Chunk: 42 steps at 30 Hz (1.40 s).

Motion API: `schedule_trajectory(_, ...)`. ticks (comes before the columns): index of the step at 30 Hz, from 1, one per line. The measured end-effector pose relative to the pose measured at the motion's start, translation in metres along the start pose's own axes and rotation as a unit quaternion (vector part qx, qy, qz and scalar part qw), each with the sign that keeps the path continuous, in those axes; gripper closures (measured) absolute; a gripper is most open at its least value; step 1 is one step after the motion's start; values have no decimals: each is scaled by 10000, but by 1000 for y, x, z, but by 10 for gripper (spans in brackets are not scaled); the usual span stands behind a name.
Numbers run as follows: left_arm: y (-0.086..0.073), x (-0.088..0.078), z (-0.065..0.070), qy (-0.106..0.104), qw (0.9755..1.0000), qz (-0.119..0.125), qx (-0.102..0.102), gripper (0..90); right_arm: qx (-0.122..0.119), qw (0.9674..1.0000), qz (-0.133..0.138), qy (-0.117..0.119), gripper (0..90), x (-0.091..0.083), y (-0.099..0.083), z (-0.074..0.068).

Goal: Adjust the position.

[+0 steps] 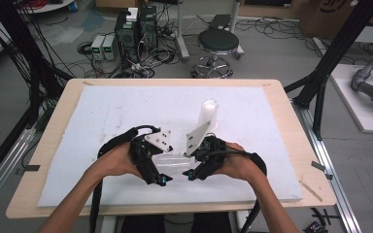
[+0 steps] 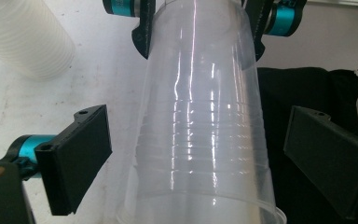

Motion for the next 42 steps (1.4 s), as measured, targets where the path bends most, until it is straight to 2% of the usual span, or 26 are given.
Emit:
schedule_trajectory(6,-4,-6,0,200,9990,403,-59,74,69,9999,127,-24,433,-3,-5,2)
schedule_trajectory(7,-7,-12,1,322,9959,834,-106,74,107,9996,244,-20,433,-4,-9,3)
schedule_trajectory(8,-7,-12,1,322,9959,834,-106,74,149,9992,369,-7,434,-5,-11,3)
schedule_trajectory(9,-12,-17,2,485,9912,1227,-125,74,181,9987,476,-10,433,-6,-13,4)
schedule_trajectory(10,-12,-17,2,485,9912,1227,-125,73,181,9987,476,-10,433,-6,-13,4)
schedule_trajectory(11,-18,-19,4,645,9870,1466,-155,74,275,9970,729,0,433,-7,-18,5)
schedule_trajectory(13,-25,-20,6,814,9829,1645,-176,73,315,9951,937,-22,433,-7,-23,6)
schedule_trajectory(14,-25,-20,6,814,9829,1645,-176,74,355,9942,1010,-34,433,-7,-25,6)
schedule_trajectory(15,-31,-20,7,884,9770,1927,-223,74,368,9934,1083,-46,432,-6,-27,5)
schedule_trajectory(16,-31,-20,7,884,9770,1927,-223,74,368,9934,1083,-46,432,-6,-27,5)
schedule_trajectory(17,-37,-19,8,997,9700,2191,-333,74,392,9912,1263,-59,432,-5,-31,4)
schedule_trajectory(18,-37,-19,8,997,9700,2191,-333,74,402,9898,1369,-49,432,-3,-32,4)
schedule_trajectory(19,-43,-17,8,1086,9634,2405,-462,73,417,9882,1475,-31,432,-2,-34,3)
schedule_trajectory(20,-43,-17,8,1086,9634,2405,-462,74,417,9882,1475,-31,432,-2,-34,3)
schedule_trajectory(21,-48,-15,8,1186,9570,2596,-520,73,443,9850,1666,-31,431,1,-38,3)
schedule_trajectory(22,-48,-15,8,1186,9570,2596,-520,73,511,9837,1726,-29,432,3,-40,3)
schedule_trajectory(23,-52,-14,9,1254,9520,2734,-561,73,548,9822,1796,-6,431,4,-41,3)
schedule_trajectory(24,-52,-14,9,1254,9520,2734,-561,73,548,9822,1796,-6,431,4,-41,3)
schedule_trajectory(25,-55,-12,10,1253,9471,2893,-593,73,581,9798,1912,19,431,8,-44,3)
schedule_trajectory(26,-55,-12,10,1253,9471,2893,-593,73,581,9798,1912,19,431,8,-44,3)
schedule_trajectory(27,-57,-9,11,1267,9463,2911,-610,73,642,9763,2068,9,431,10,-47,3)
schedule_trajectory(30,-59,-6,12,1204,9450,2970,-653,73,689,9729,2208,54,430,12,-49,3)
schedule_trajectory(33,-61,-1,13,1182,9387,3160,-704,73,760,9672,2423,82,430,15,-51,3)
schedule_trajectory(34,-61,-1,13,1182,9387,3160,-704,74,734,9666,2454,85,430,15,-51,3)
schedule_trajectory(36,-62,3,13,1174,9347,3271,-744,73,719,9644,2541,139,430,15,-51,3)
schedule_trajectory(42,-59,6,13,1135,9308,3397,-733,73,684,9579,2777,266,428,16,-51,2)
Point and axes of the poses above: each handheld gripper's, and its own axes: x roughly forward along the jaws, y roughly out of its top, z roughly to its right, the point moved 5 cm from there along x, roughly forward along the jaws, and after that the axes turned 8 degrees about x, right-handed, at the moved point
